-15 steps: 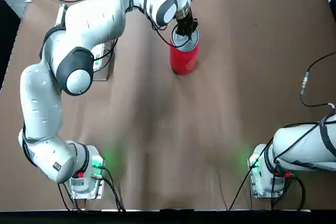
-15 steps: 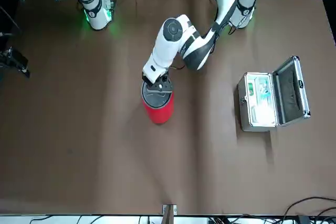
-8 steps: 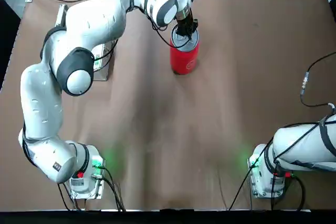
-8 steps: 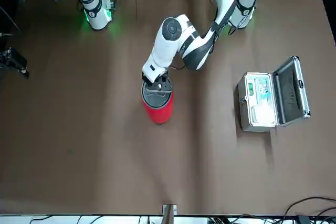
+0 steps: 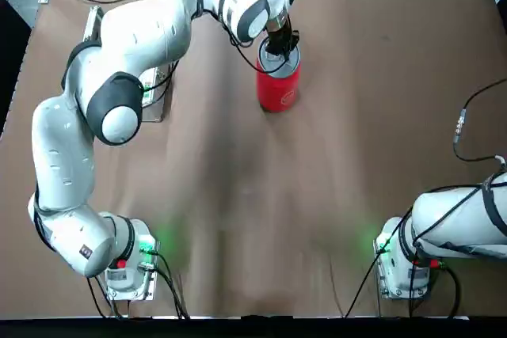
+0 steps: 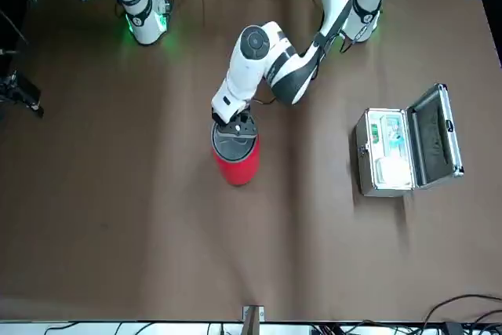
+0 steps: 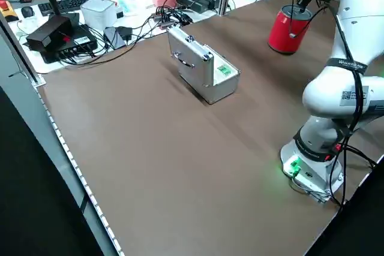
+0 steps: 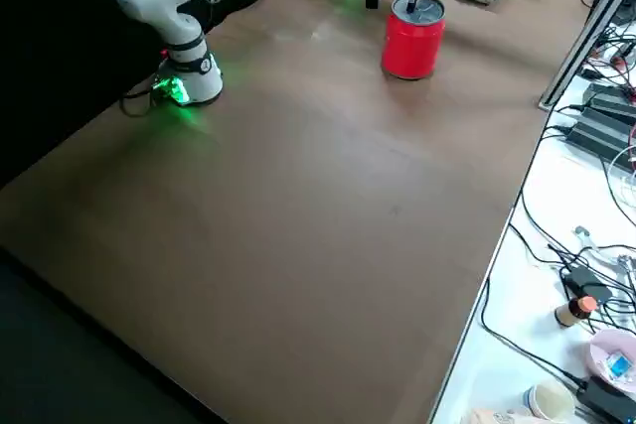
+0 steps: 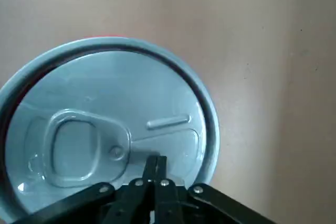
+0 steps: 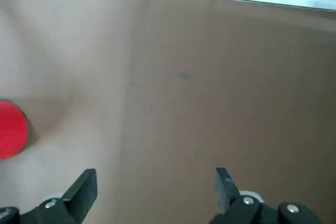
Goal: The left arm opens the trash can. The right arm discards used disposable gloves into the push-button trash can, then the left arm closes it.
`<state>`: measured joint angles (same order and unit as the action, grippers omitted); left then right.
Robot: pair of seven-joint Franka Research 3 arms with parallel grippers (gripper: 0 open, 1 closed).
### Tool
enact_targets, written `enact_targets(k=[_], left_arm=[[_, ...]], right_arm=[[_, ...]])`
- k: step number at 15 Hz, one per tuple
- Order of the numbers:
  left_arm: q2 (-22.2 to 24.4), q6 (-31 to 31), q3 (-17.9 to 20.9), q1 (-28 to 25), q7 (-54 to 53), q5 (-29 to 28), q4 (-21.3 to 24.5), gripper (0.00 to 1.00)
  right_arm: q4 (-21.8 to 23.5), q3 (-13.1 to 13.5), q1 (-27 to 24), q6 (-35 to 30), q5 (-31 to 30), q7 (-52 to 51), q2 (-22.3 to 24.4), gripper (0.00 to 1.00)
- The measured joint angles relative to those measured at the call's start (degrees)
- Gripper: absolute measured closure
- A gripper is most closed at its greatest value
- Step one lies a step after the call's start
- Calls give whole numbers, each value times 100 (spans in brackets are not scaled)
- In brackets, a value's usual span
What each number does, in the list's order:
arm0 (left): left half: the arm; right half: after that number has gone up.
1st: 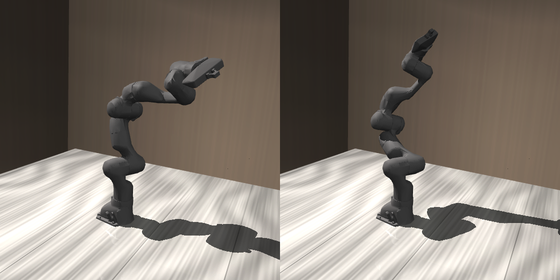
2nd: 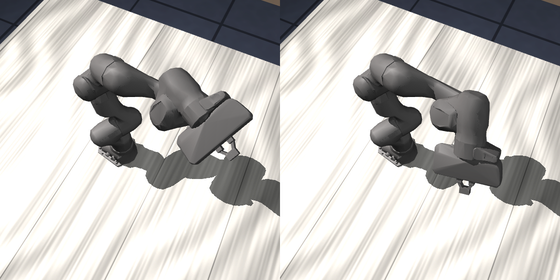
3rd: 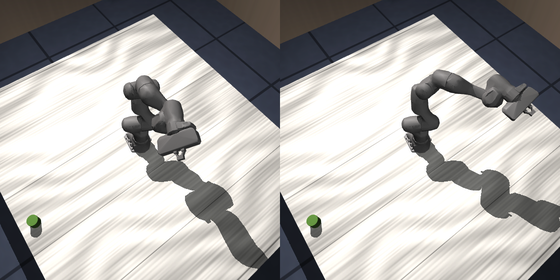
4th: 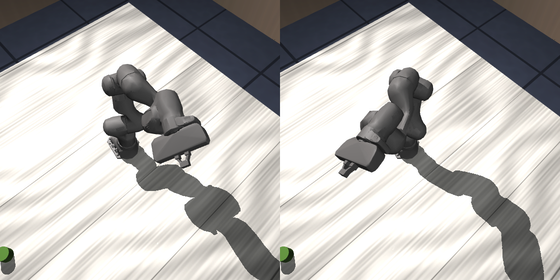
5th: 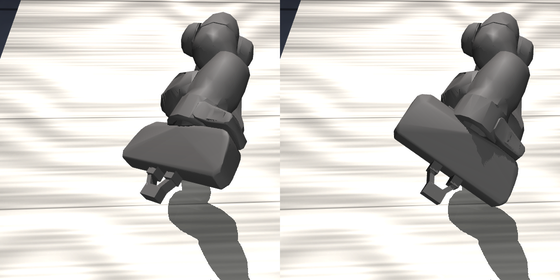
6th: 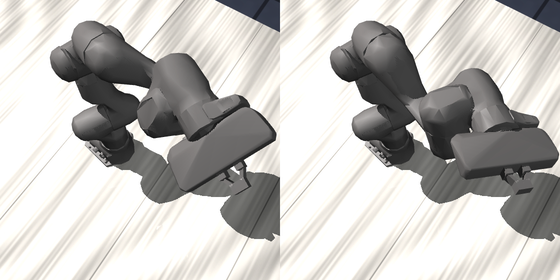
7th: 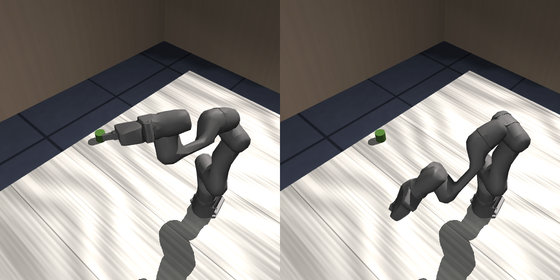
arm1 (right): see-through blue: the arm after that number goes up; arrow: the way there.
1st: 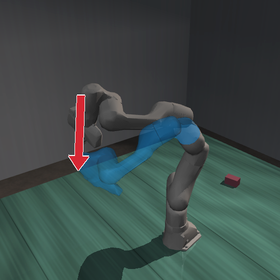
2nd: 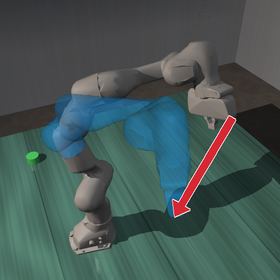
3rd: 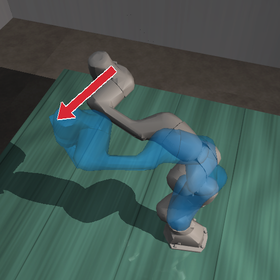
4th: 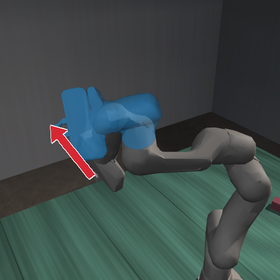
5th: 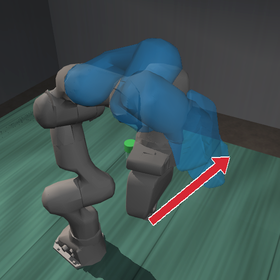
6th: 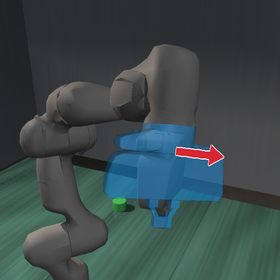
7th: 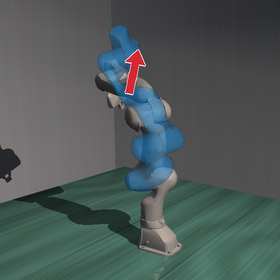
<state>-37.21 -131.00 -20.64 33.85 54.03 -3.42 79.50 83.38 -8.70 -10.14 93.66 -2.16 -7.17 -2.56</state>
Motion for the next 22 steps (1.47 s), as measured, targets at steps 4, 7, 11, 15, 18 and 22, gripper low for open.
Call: enact_targets(k=[4,7,11,15,18,22], left_arm=[[-1,0,3,1,0,-1,-4,99],[-1,1,6,0,0,-1,-9,99],[0,13,6,0,1,-1,-24,99],[3,16,8,-1,36,-1,-33,99],[3,17,9,-1,38,-1,-34,99],[17,34,22,-6,38,-1,-42,99]], right_arm=[[1,9,-2,3,0,0,0,1],[8,22,-20,14,2,0,0,1],[38,58,-164,69,112,1,-1,1],[108,70,-193,69,130,3,-2,1],[159,70,-196,68,132,4,-2,1],[174,87,-266,69,132,7,-2,1]])
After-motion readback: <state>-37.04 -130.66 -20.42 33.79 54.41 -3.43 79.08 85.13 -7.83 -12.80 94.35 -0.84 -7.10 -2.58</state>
